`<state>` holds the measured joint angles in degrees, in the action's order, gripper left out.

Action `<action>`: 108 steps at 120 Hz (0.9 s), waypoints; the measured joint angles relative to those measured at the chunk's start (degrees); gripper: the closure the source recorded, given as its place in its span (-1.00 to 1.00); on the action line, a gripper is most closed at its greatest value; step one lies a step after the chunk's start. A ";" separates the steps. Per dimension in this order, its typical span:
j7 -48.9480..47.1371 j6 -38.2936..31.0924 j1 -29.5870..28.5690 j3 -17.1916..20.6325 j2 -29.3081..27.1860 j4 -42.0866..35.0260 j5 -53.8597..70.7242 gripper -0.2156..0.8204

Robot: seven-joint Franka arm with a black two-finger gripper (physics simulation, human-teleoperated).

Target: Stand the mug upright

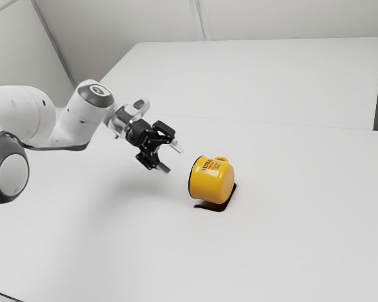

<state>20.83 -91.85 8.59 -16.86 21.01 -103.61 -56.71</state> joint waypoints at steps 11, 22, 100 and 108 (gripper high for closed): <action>0.43 -0.17 0.14 0.67 0.76 1.12 -1.02 -0.55; 1.10 -1.07 0.42 1.14 2.53 3.26 -1.78 -0.55; 4.96 -8.64 3.70 3.36 6.15 3.20 -8.74 -0.45; 4.87 -8.82 3.77 3.34 5.91 2.97 -9.05 -0.26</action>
<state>25.70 -100.67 12.36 -13.52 26.93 -100.65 -65.76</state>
